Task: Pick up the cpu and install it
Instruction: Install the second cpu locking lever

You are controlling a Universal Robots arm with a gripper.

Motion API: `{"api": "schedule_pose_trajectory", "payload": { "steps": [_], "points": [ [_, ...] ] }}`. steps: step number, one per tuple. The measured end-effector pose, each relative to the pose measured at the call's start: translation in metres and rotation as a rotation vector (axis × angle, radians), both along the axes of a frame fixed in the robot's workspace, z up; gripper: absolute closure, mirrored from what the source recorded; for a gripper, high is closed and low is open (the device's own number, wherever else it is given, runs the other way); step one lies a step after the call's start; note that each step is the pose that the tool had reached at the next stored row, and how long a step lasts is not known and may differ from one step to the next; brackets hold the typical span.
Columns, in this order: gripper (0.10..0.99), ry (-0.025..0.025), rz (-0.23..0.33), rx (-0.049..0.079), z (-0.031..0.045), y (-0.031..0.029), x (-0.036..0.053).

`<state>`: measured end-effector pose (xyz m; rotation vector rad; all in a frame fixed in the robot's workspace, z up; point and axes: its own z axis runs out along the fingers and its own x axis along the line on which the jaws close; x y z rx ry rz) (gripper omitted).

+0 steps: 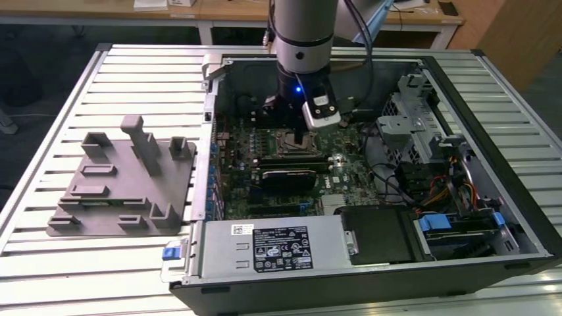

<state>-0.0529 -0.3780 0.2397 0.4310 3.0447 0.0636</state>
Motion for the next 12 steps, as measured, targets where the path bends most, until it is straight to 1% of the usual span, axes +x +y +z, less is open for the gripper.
{"api": "schedule_pose_trajectory", "payload": {
  "steps": [3,7,12],
  "points": [
    [0.980,0.0000,0.000,0.000,-0.0008,-0.0029,0.0000],
    [0.980,-0.0002,0.010,0.000,-0.0039,-0.0058,-0.0001],
    [0.980,0.0000,0.066,0.000,-0.0066,-0.0063,-0.0008]
  ]
}}
